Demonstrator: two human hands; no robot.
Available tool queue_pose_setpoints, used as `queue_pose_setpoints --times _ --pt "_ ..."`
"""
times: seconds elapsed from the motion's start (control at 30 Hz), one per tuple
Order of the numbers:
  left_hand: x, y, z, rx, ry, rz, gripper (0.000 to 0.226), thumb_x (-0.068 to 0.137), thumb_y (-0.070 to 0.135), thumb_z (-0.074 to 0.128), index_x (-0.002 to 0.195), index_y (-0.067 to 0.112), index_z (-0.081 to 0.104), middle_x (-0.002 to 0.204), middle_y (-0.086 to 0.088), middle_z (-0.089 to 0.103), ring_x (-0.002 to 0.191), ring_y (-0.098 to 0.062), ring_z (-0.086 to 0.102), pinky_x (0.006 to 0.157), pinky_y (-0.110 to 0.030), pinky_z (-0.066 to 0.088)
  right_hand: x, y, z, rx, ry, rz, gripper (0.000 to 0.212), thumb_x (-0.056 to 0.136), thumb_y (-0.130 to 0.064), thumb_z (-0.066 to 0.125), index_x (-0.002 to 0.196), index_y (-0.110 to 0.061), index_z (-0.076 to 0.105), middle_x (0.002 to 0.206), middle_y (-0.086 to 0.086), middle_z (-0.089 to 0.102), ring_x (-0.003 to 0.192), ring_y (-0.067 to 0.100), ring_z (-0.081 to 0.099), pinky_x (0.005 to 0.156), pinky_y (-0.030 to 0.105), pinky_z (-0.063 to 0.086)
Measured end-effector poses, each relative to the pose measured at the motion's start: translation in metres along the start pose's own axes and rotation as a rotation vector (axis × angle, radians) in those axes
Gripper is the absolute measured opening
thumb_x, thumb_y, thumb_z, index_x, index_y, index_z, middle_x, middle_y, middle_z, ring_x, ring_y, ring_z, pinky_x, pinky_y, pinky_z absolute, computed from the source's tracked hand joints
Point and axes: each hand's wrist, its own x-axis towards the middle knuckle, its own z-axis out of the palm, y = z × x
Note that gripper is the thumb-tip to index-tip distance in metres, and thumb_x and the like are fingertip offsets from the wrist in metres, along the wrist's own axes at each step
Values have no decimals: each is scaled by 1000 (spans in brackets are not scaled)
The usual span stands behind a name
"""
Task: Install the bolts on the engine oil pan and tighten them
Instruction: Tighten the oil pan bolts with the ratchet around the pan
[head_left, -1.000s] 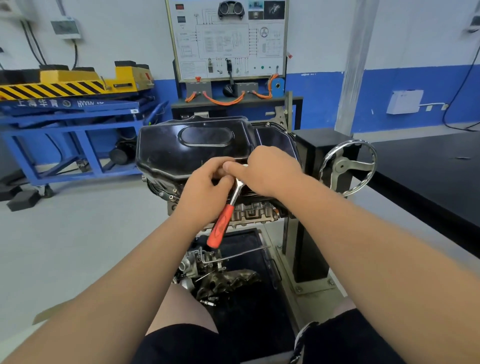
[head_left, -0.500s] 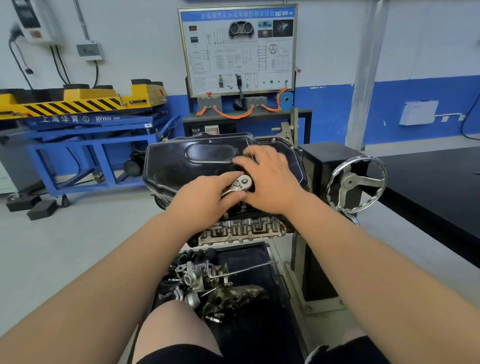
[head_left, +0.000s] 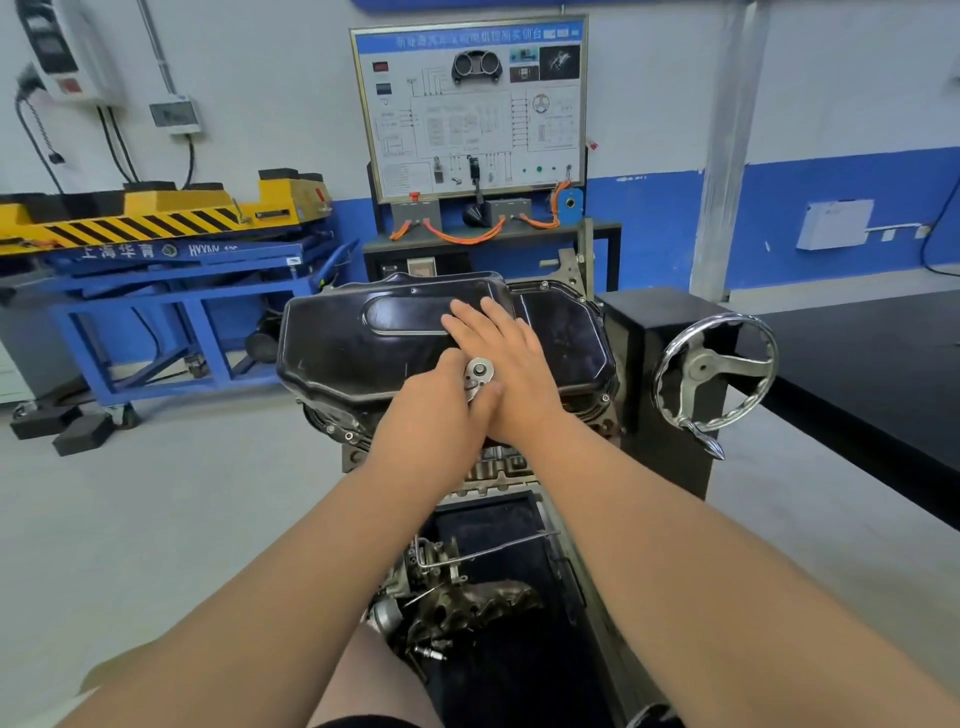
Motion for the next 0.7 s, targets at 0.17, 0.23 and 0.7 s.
queue_pose_setpoints --times 0.17,0.23,0.7 --pt "19 -3 -36 456 -168 380 39 97 33 48 134 21 48 125 -2 51 113 -23 47 92 -37 42 -3 4 0 21 -24 -28 71 89 -32 52 151 -22 21 159 -5 13 147 20 2 118 45 5" --pt "28 1 -47 691 -240 524 42 97 31 49 139 26 43 134 -1 42 120 -23 38 94 -37 38 0 10 -5 -42 -72 -69 72 91 -39 48 152 -22 16 160 -5 9 146 20 0 118 45 5" --pt "26 41 -37 872 -258 307 41 92 5 50 133 8 48 138 -14 45 126 -29 44 97 -41 39 -4 6 21 39 88 104 71 88 -33 56 150 -27 23 157 -8 18 145 14 2 113 37 18"
